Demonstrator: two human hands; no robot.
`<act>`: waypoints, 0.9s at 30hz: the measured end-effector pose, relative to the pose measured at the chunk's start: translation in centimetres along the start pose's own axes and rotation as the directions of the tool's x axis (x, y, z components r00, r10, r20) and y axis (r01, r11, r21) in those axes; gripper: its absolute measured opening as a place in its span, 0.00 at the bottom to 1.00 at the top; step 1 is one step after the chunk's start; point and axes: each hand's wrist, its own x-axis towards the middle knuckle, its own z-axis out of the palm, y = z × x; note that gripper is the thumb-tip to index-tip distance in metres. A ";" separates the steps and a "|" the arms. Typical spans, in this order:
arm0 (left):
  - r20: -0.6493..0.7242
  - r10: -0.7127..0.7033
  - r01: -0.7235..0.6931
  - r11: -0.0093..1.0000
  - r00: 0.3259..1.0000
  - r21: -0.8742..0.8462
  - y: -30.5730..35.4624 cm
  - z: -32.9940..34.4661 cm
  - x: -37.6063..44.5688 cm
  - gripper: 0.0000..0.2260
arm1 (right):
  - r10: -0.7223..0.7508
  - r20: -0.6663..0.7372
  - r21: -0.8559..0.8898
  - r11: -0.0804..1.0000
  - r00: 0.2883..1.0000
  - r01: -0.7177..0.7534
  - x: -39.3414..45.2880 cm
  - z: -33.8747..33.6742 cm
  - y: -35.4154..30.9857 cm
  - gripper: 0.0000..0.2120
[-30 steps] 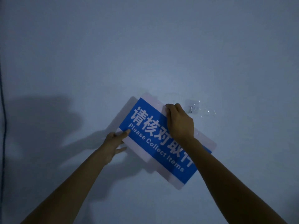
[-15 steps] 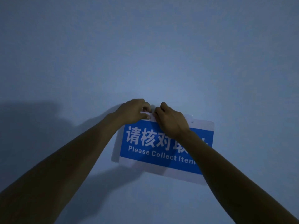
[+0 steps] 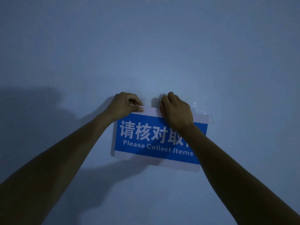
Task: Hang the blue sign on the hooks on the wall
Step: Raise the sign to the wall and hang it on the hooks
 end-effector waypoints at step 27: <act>-0.004 -0.099 0.098 0.991 0.995 -0.096 -1.5 0.4 -0.7 0.11 | 0.007 -0.081 -0.069 0.998 0.997 -0.013 -1.2 2.0 -0.1 0.13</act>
